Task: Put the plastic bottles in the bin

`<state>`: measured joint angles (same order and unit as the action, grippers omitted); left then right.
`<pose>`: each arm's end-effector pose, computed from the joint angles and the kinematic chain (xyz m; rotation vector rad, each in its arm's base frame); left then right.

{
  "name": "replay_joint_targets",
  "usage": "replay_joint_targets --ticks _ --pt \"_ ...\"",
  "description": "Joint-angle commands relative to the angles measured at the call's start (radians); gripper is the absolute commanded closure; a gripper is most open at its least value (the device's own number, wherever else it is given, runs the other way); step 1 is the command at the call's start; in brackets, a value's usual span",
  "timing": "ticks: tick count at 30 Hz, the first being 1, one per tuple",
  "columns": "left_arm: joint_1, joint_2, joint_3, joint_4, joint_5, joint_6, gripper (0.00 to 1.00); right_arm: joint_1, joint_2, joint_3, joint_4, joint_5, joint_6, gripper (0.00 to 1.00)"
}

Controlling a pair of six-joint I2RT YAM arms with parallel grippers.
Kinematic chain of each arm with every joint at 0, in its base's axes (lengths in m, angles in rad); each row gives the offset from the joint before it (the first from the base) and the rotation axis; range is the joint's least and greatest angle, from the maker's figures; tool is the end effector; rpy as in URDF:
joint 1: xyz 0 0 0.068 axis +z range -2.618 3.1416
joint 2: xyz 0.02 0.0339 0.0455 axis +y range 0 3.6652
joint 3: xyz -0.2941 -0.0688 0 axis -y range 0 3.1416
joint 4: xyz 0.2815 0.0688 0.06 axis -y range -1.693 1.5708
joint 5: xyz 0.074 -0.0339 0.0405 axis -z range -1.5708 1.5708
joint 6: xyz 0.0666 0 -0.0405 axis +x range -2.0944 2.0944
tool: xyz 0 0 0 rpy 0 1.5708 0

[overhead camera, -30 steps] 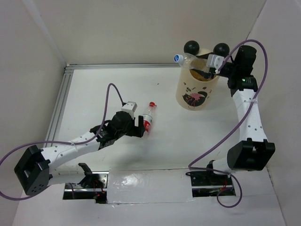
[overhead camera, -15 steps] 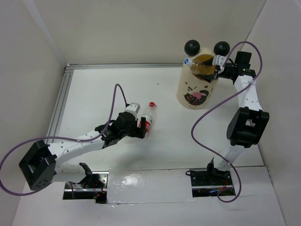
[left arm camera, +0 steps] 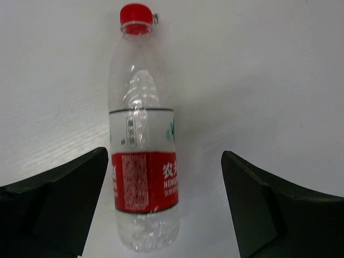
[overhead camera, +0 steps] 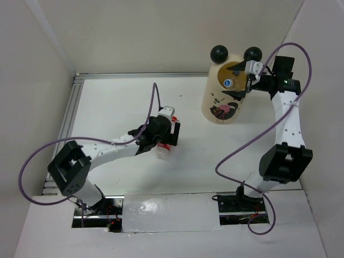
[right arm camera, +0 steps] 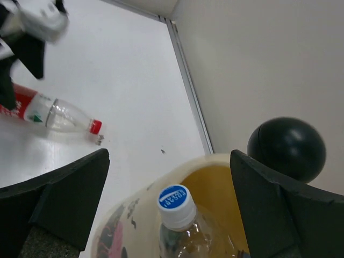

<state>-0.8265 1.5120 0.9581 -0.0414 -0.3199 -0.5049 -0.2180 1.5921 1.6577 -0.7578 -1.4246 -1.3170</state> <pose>0.2778 -0.2707 0.2331 0.1630 2.1573 -0.4328 0.3732 -0.0152 0.4324 -1.3554 1.0003 0.4607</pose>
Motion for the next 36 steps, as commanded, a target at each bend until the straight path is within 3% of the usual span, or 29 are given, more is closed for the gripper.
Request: replay_joint_targets --ticks 1,2,6,12,14,18,20,22,23,28,29,30,32,34,36 --pt "0.015 0.106 0.128 0.006 -0.057 0.038 0.01 0.016 -0.15 0.001 0.046 0.019 0.231 0.0" --pt "0.029 0.228 0.207 -0.068 -0.091 0.023 0.01 0.016 -0.19 -0.01 0.079 0.05 0.357 0.0" --pt "0.038 0.362 0.321 -0.163 -0.091 0.035 0.01 0.006 -0.254 -0.021 0.092 0.116 0.468 0.0" --pt "0.067 0.487 0.423 -0.281 -0.081 0.016 0.06 -0.084 -0.328 -0.104 0.061 0.125 0.493 0.0" --pt "0.067 0.487 0.423 -0.291 -0.09 0.016 0.14 -0.102 -0.337 -0.115 0.072 0.125 0.505 0.0" --pt "0.076 0.43 0.403 -0.269 -0.067 0.026 0.57 -0.136 -0.357 -0.139 0.098 0.105 0.554 0.03" --pt "0.063 0.351 0.403 -0.256 -0.033 0.04 0.71 -0.161 -0.357 -0.139 0.116 0.122 0.599 0.41" --pt "0.035 0.277 0.415 -0.221 0.017 0.066 0.76 -0.172 -0.347 -0.127 0.158 0.154 0.695 0.77" --pt "0.023 0.237 0.425 -0.197 0.039 0.08 0.76 -0.184 -0.346 -0.116 0.158 0.2 0.722 1.0" --pt "-0.031 0.057 0.498 0.059 0.244 0.19 0.78 -0.257 -0.314 -0.162 0.124 0.266 0.792 1.0" --pt "-0.042 0.057 0.539 0.152 0.257 0.2 0.78 -0.285 -0.298 -0.162 0.089 0.266 0.762 0.9" --pt "-0.042 0.057 0.556 0.211 0.275 0.21 0.78 -0.297 -0.287 -0.162 0.039 0.248 0.713 0.42" --pt "-0.042 0.092 0.583 0.436 0.294 0.232 0.8 -0.326 -0.265 -0.174 -0.136 0.205 0.494 0.27" --pt "-0.042 0.14 0.613 0.579 0.282 0.232 0.85 -0.336 -0.276 -0.215 -0.221 0.205 0.367 0.26" --pt "-0.042 0.255 0.721 0.673 0.272 0.232 0.87 -0.336 -0.3 -0.255 -0.23 0.236 0.34 0.32"
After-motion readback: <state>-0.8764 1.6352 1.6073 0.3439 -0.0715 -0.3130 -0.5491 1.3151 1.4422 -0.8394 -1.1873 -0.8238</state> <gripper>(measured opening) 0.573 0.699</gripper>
